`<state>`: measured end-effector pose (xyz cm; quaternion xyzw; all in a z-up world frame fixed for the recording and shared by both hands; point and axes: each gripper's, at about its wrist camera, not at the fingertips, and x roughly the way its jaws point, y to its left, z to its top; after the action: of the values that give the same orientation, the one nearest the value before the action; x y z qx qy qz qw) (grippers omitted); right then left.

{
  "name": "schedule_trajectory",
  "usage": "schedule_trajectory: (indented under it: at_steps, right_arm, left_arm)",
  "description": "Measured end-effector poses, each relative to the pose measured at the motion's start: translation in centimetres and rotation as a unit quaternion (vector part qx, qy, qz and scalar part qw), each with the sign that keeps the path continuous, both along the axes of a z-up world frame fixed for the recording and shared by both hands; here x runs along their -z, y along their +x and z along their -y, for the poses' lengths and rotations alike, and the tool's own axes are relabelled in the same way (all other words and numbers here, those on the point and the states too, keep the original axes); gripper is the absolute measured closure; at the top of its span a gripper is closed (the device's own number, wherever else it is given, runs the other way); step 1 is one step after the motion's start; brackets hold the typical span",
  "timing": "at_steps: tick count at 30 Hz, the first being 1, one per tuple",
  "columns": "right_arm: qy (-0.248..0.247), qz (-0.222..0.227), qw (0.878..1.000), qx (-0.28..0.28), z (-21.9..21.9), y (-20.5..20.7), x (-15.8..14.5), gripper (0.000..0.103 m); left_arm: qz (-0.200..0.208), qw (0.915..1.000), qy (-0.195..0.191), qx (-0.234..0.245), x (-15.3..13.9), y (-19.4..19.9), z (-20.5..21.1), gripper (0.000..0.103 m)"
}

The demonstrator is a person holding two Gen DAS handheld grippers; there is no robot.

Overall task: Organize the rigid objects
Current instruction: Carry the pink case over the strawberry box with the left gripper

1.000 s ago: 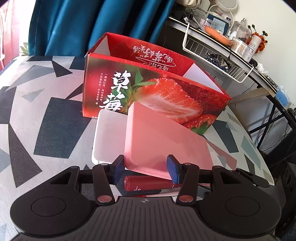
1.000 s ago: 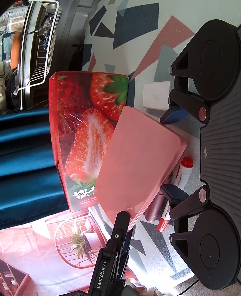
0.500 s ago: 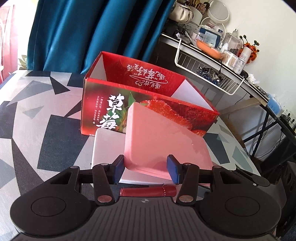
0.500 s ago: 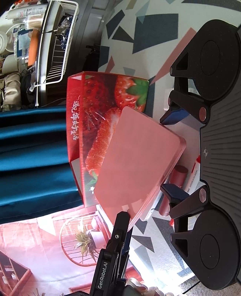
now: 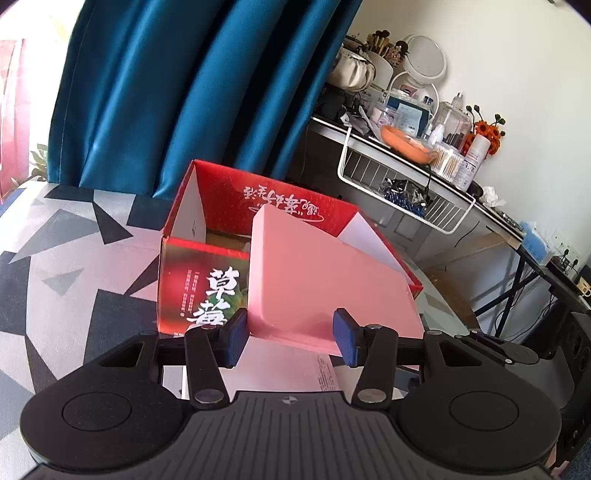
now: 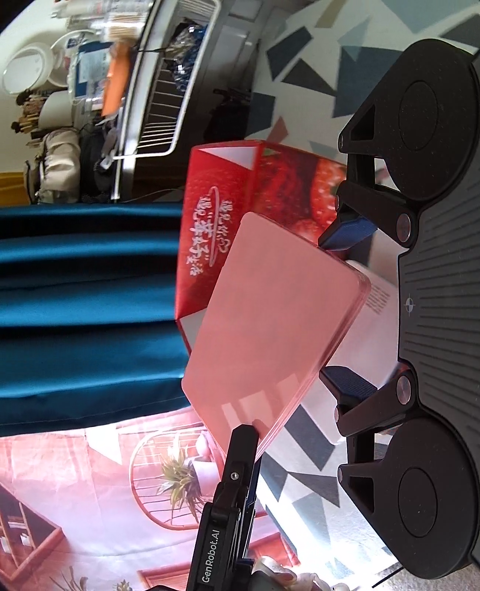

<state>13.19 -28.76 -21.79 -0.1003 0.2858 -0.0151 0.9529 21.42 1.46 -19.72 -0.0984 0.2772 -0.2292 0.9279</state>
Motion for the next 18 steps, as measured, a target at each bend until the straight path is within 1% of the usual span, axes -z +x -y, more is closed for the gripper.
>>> schedule_trajectory:
  at_steps: [5, 14, 18]
  right_arm:
    - [-0.007, -0.004, 1.0, -0.009, 0.7, 2.6, -2.1, 0.037]
    - [-0.024, -0.03, 0.999, -0.009, 2.8, 9.8, -4.5, 0.038]
    - [-0.028, -0.049, 0.998, -0.002, 4.0, 13.0, -4.7, 0.038]
  left_arm:
    - [0.004, 0.9999, -0.01, -0.003, -1.1, 2.2, 0.2, 0.051]
    - [-0.016, 0.9995, -0.026, -0.012, -2.1, 8.9, 0.9, 0.051]
    - [-0.05, 0.9979, -0.036, -0.02, -1.6, 11.8, 1.0, 0.051]
